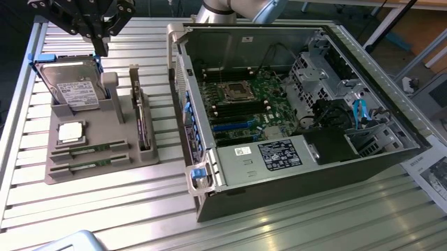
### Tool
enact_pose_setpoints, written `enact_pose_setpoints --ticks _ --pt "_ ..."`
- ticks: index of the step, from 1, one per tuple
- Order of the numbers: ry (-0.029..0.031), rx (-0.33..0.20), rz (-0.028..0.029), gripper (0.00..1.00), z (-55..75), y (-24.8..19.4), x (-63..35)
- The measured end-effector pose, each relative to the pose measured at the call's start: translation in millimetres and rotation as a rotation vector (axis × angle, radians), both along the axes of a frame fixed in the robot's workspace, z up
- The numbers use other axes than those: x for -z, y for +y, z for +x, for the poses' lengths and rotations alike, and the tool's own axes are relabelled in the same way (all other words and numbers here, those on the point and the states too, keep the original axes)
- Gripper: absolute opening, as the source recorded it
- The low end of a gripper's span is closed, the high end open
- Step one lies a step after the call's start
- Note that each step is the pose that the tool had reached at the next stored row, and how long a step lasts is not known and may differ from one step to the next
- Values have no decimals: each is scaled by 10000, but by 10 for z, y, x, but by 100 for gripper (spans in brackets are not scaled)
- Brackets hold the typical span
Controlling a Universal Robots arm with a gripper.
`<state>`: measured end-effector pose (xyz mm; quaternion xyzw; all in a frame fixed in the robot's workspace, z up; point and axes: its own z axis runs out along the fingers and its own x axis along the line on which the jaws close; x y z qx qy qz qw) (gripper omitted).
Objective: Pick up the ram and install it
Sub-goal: 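Reach for the ram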
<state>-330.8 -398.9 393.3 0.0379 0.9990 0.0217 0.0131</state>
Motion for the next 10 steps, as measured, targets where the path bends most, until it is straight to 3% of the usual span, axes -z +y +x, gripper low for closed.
enact_pose_setpoints --ticks 10 --pt "1 1 -1 10 -47 -4 -1"
